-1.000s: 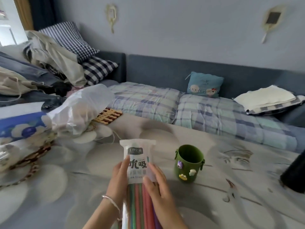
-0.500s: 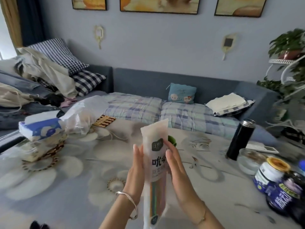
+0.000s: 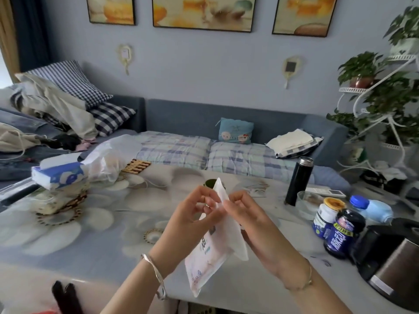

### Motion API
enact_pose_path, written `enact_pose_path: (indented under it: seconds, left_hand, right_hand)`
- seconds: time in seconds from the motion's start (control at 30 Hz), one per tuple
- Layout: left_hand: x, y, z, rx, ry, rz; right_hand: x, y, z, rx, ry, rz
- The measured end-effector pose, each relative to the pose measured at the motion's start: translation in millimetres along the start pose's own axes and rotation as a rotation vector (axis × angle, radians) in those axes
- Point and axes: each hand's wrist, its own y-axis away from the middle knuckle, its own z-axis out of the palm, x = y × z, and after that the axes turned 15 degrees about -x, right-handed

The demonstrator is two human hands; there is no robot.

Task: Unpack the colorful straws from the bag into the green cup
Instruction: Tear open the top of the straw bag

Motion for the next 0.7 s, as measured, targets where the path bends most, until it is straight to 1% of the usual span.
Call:
enact_pose_path:
  seconds: [0.07,0.17,0.33,0.53,0.7]
  left_hand:
    - [0,4,2,0.015,-0.008,-0.05]
    - [1,7,2,0.007,0.101,-0.119]
    - [1,3,-5,-0.004,0.137,-0.168]
    - [-2,-5,-17,0.047,0.074,-0.244]
    - [-1,-12,-26,0.091,0.029,-0.266]
  right_hand:
    - [3,4,2,-0.009,-0.043,-0.014]
    - [9,6,4,-0.031,-0.162,-0.027]
    - [16,-3,6,-0.068,-0.33,-0.064]
    - [19,-24,13,-0.059,-0.344,-0.034]
    - [21,-38,20,-0.064,-0.353,-0.037]
